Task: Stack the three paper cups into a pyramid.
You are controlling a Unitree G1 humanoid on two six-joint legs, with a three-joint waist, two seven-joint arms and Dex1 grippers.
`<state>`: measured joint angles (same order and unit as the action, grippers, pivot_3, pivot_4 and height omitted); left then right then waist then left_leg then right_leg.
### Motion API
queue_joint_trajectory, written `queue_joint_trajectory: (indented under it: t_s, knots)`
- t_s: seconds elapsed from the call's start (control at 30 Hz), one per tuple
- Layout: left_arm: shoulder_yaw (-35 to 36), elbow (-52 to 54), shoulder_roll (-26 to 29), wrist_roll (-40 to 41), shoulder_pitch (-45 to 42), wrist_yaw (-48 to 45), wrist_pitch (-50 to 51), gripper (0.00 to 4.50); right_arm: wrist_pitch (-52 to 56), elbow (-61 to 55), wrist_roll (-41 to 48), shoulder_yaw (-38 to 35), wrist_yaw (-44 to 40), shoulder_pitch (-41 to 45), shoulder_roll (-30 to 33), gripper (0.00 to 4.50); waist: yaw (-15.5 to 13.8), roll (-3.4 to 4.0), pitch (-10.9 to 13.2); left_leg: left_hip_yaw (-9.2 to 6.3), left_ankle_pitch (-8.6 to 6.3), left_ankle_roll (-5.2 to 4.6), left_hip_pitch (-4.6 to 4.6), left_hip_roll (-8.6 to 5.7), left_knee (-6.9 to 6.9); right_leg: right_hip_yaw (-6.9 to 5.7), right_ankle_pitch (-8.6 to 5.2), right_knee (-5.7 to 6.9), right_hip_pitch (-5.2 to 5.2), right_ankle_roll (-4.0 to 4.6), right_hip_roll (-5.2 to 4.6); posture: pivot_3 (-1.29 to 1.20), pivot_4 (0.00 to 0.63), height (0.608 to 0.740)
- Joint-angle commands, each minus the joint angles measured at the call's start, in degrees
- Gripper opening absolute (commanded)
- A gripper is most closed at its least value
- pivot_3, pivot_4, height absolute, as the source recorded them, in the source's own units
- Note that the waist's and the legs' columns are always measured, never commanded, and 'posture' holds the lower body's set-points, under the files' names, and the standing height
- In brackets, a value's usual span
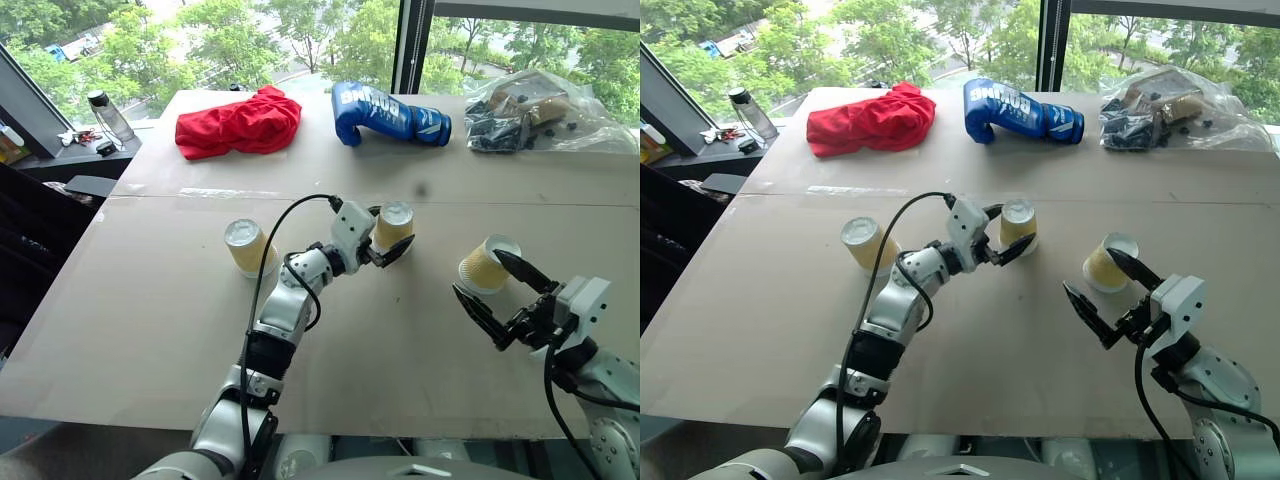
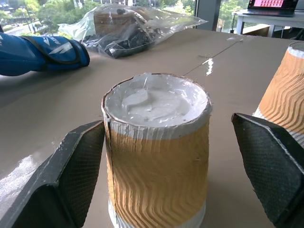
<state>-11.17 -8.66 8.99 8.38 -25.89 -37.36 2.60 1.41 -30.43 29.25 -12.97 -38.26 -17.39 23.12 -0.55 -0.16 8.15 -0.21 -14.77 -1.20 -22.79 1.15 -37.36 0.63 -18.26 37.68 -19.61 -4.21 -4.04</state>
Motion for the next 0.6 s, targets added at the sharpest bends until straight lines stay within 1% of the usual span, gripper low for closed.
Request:
queue_joint_trajectory:
  t_s: [0.03,0.17,0.27,0.4,0.47,0.6]
  knots:
    - [1.8,10.2,2.5,3.7,2.2,-2.2,2.8,4.46,-2.9,1.7,-2.7,-3.3,3.1,1.2,-0.4,4.50,-0.1,0.01,0.0,0.00,0.00,0.00,0.00,0.05,0.00,0.00,0.00,0.00,0.00,0.00,0.00,0.00,0.150,0.740]
    - [1.4,20.4,6.8,6.7,6.5,-5.9,5.4,4.46,-2.3,4.8,-5.0,-4.0,6.1,2.2,-0.8,4.50,-0.1,0.04,0.0,0.03,0.05,0.09,0.04,0.07,0.01,0.04,-0.01,0.04,-0.01,0.02,0.00,0.00,0.150,0.740]
    - [1.3,26.6,10.3,8.8,8.2,-7.2,11.5,4.46,-1.8,7.5,-7.6,-2.7,7.8,3.7,-0.9,4.50,-0.2,0.04,0.0,0.03,0.11,0.19,0.03,0.11,0.02,0.06,-0.01,0.03,0.00,0.03,0.00,0.00,0.150,0.740]
    - [1.0,34.2,16.2,13.7,10.1,-12.0,17.8,4.46,0.0,10.9,-9.1,-2.2,10.8,7.3,-1.8,4.50,0.2,0.08,0.0,0.05,0.05,0.09,0.06,0.10,0.02,0.10,-0.01,0.07,0.00,0.03,0.00,0.00,0.150,0.740]
    - [2.7,36.9,19.0,16.8,9.8,-13.3,21.1,4.46,0.7,12.5,-9.7,-1.9,11.2,8.8,-1.7,4.50,0.4,0.08,0.0,0.08,0.05,0.09,0.08,0.12,0.03,0.14,-0.02,0.09,-0.02,0.04,0.00,0.00,0.150,0.740]
    - [4.1,40.3,21.0,21.6,9.5,-13.1,25.9,4.46,1.3,13.5,-9.5,-1.1,10.7,9.8,-1.9,4.50,0.2,0.10,0.1,0.05,0.04,0.07,0.07,0.12,0.04,0.11,-0.02,0.09,-0.03,0.04,0.00,0.00,0.150,0.740]
